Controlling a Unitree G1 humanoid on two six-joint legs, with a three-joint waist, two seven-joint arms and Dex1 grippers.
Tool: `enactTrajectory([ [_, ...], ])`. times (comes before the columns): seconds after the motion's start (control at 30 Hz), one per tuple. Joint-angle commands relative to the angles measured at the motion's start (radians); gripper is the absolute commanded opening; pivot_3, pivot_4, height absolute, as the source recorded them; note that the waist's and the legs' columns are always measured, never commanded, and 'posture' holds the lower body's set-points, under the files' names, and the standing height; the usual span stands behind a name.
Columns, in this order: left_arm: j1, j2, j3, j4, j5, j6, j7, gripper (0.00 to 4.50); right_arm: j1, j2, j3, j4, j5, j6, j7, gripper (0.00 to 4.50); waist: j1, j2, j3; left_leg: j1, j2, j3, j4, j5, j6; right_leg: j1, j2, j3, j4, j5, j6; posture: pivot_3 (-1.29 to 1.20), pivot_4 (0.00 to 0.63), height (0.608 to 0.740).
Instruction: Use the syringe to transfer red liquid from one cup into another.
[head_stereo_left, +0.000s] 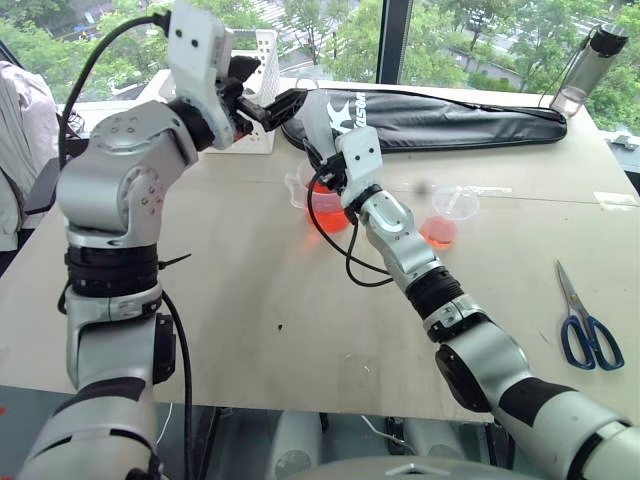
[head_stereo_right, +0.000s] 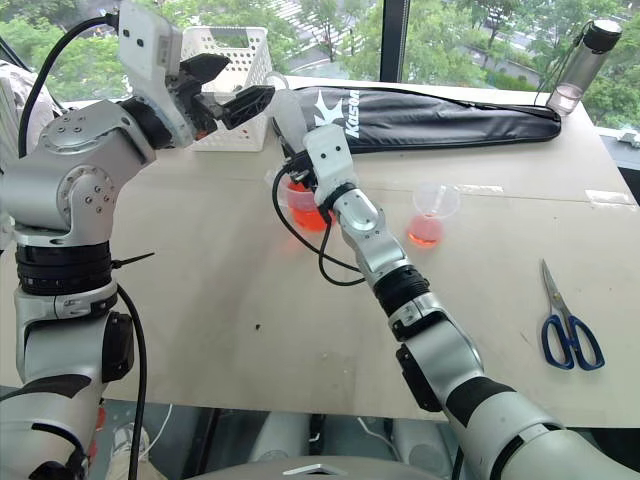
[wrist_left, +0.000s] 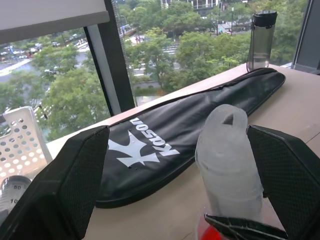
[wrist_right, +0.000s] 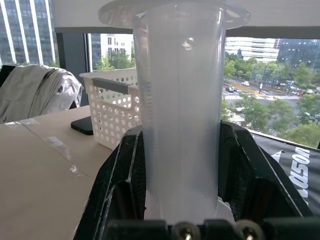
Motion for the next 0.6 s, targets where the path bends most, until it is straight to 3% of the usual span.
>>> enactTrajectory([
  [0.03, -0.062, -0.019, -0.01, 0.041, 0.048, -0.018, 0.018, 4.5, 0.05, 0.108, 0.012, -0.039, -0.01, -0.011, -0.007, 1.47, 0.0, 0.0, 0.0, 0.0, 0.0, 0.0, 0.0, 0.0, 0.0, 0.0, 0.0, 0.0, 0.0, 0.0, 0.0, 0.0, 0.15, 0.724],
  [0.1, -0.074, -0.023, -0.028, 0.057, 0.081, -0.027, 0.018, 4.5, 0.051, 0.109, 0.014, -0.045, -0.01, -0.011, -0.009, 1.47, 0.0, 0.0, 0.0, 0.0, 0.0, 0.0, 0.001, 0.0, 0.0, 0.0, 0.0, 0.0, 0.0, 0.0, 0.0, 0.0, 0.15, 0.724],
  [0.2, -0.08, -0.028, -0.044, 0.063, 0.113, -0.048, 0.005, 3.74, 0.052, 0.111, 0.016, -0.049, -0.01, -0.01, -0.013, 1.46, -0.002, 0.0, 0.0, 0.0, 0.0, 0.0, 0.001, 0.0, 0.0, 0.0, 0.0, 0.0, 0.001, 0.0, 0.0, 0.0, 0.15, 0.724],
  [0.3, -0.083, -0.037, -0.049, 0.063, 0.13, -0.065, -0.007, 2.06, 0.052, 0.112, 0.018, -0.051, -0.008, -0.01, -0.015, 1.46, -0.006, 0.0, 0.0, 0.0, 0.0, 0.0, 0.001, 0.0, 0.0, 0.0, 0.0, 0.0, 0.001, 0.0, 0.0, 0.0, 0.15, 0.724],
  [0.47, -0.089, -0.051, -0.052, 0.058, 0.138, -0.094, -0.017, 0.62, 0.053, 0.117, 0.023, -0.051, -0.005, -0.007, -0.013, 1.46, -0.008, 0.0, 0.0, 0.0, 0.0, 0.0, 0.002, 0.0, 0.0, 0.0, 0.0, 0.0, 0.002, 0.0, 0.0, 0.0, 0.15, 0.724],
  [0.5, -0.092, -0.053, -0.051, 0.057, 0.14, -0.105, -0.021, 0.11, 0.054, 0.119, 0.024, -0.051, -0.004, -0.006, -0.011, 1.46, -0.009, 0.0, 0.0, 0.0, 0.0, 0.0, 0.003, 0.0, 0.0, 0.0, 0.0, 0.0, 0.003, 0.0, 0.0, 0.0, 0.15, 0.724],
  [0.6, -0.107, -0.052, -0.049, 0.065, 0.154, -0.136, -0.03, 0.0, 0.056, 0.122, 0.028, -0.051, 0.001, -0.001, -0.004, 1.46, -0.013, 0.0, 0.0, 0.0, 0.0, 0.0, 0.003, 0.0, 0.0, 0.0, 0.0, 0.0, 0.003, 0.0, 0.0, 0.0, 0.15, 0.724],
])
